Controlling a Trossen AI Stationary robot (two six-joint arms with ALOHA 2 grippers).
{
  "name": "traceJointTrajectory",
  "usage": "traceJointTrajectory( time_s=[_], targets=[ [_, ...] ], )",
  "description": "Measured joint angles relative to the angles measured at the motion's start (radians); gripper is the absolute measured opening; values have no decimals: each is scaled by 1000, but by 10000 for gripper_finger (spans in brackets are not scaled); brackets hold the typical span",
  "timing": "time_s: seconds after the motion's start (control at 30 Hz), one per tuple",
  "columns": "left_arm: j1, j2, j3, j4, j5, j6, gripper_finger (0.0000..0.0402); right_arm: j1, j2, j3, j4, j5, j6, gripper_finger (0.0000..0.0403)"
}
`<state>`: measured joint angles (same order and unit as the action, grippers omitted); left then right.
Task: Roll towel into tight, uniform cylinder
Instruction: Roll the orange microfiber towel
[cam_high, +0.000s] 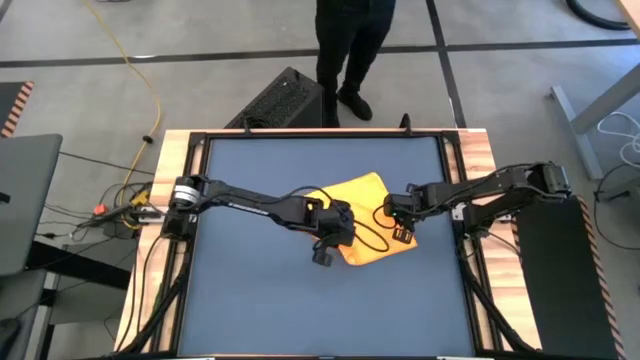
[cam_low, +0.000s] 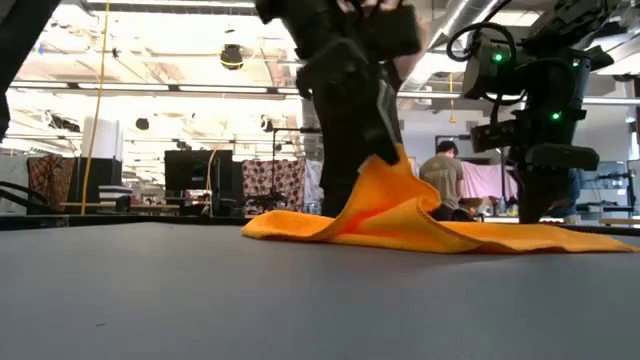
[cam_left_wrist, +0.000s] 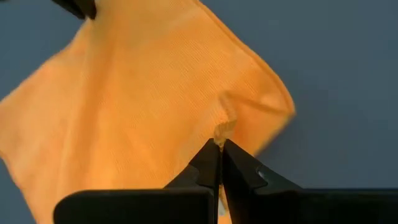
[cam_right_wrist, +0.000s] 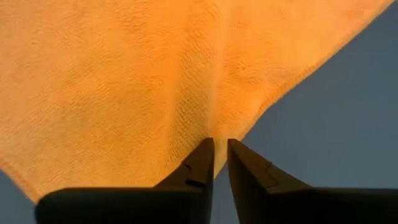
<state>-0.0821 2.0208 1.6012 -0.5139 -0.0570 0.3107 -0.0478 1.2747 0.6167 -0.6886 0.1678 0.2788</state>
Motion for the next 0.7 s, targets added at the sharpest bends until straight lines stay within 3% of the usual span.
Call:
traceJointTrajectory(
  time_s=[0.3,0.7],
  targets=[
    [-3,-243,-306,74,66,-68,0,69,-9,50,-52,-71,-61,151],
    [-4,-481,-635,283,75,-245,0,338,-10,50,-36,-173,-76,153]
  ],
)
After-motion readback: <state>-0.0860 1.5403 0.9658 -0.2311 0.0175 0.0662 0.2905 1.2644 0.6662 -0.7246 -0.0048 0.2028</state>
